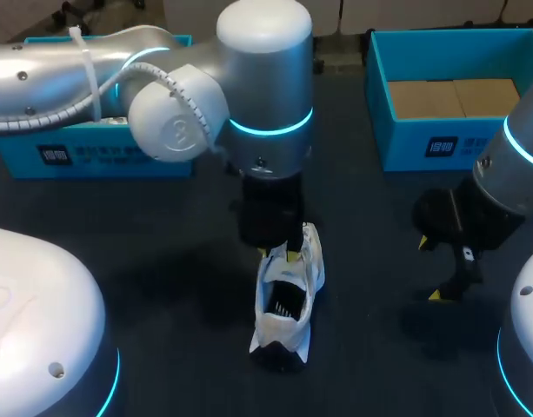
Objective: Take the shoe out of the shoebox, open the shoe tongue, remove and reinsert the insole, then place the shoe into the shoebox
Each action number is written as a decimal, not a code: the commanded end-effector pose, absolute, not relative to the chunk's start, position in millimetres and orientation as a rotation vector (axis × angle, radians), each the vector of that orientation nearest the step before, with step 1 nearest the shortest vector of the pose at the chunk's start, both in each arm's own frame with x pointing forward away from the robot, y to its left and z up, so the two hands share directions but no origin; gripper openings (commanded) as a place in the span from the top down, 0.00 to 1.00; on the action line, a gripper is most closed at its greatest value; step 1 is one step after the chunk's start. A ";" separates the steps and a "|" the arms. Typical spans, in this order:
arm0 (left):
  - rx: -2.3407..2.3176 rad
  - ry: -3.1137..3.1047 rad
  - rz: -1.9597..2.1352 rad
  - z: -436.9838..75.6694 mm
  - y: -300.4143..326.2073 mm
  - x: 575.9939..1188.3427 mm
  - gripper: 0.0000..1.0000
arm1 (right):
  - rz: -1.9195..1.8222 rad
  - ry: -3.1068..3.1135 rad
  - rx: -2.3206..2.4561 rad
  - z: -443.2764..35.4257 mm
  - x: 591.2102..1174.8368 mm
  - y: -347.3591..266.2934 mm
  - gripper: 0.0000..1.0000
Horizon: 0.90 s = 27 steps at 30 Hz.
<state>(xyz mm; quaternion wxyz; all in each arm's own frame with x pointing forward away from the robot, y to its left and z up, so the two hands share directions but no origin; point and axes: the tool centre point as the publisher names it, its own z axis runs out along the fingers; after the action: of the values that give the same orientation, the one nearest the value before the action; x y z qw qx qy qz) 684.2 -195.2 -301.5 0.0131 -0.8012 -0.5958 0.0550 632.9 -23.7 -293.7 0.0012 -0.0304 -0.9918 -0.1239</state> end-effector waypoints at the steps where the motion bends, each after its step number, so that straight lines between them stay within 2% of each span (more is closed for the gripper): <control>1: -2.481 -1.853 0.184 -320.2 -209.2 688.8 0.68 | -0.389 -3.116 -0.096 -294.4 631.6 -24.1 0.00; 8: -2.460 -1.834 0.201 -340.5 -210.7 675.1 0.73 | -0.389 -3.116 -0.096 -294.4 631.6 -24.1 0.00; 16: -2.424 -1.844 0.249 -356.3 -200.0 666.5 0.72 | -0.389 -3.116 -0.096 -294.4 631.6 -24.1 0.00; 23: -2.461 -1.865 0.217 -335.5 -196.5 666.7 0.70 | -0.389 -3.116 -0.096 -294.4 631.6 -24.1 0.00; 27: -2.426 -1.857 0.221 -347.5 -202.3 667.8 0.69 | -0.389 -3.116 -0.096 -294.4 631.6 -24.1 0.00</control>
<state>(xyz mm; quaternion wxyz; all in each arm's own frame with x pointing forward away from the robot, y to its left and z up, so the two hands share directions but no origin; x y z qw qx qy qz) 667.4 -200.9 -340.7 0.0325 -0.7934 -0.6036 0.0708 632.9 -23.8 -293.7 0.0012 -0.0304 -0.9918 -0.1239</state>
